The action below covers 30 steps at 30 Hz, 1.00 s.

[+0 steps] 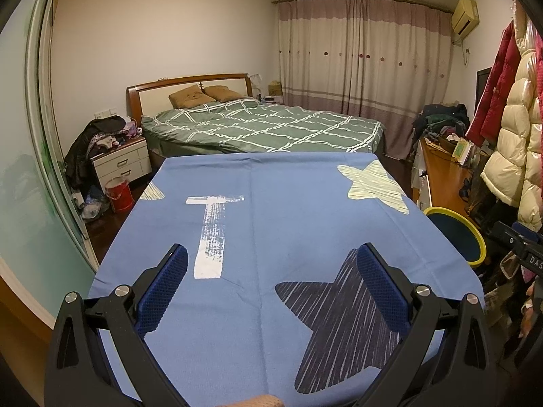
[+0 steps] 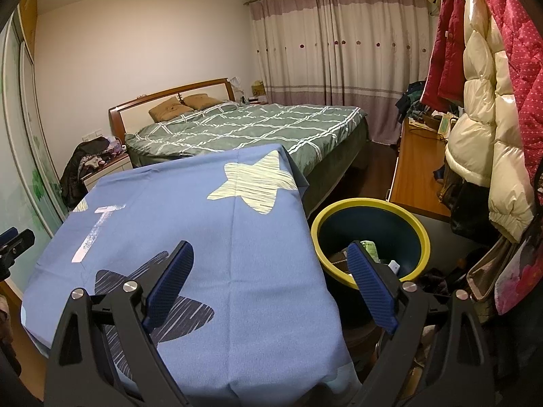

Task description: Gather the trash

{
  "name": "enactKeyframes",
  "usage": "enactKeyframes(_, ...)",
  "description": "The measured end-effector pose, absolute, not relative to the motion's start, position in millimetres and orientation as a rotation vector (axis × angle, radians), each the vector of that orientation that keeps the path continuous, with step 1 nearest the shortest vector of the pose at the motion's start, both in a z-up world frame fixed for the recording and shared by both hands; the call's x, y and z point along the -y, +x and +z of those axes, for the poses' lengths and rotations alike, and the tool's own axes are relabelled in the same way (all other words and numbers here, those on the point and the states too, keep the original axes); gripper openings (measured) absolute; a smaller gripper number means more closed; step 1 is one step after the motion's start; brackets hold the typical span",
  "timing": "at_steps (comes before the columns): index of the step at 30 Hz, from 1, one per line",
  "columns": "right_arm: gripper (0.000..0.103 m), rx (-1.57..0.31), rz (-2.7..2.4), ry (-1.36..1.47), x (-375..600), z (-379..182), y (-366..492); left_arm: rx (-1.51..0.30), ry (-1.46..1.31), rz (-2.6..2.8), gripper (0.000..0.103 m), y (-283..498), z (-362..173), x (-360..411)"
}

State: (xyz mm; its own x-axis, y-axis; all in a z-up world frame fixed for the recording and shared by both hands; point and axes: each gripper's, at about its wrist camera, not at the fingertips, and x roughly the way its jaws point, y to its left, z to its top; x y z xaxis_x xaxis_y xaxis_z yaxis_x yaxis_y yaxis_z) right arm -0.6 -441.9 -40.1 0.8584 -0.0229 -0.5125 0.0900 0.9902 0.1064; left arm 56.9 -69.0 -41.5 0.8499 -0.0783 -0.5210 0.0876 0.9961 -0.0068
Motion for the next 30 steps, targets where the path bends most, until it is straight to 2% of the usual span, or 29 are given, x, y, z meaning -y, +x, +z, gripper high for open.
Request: enactKeyframes(30, 0.087, -0.555, -0.054, 0.126, 437.9, -46.3, 5.0, -0.56, 0.011, -0.099, 0.098, 63.1, -45.0, 72.2)
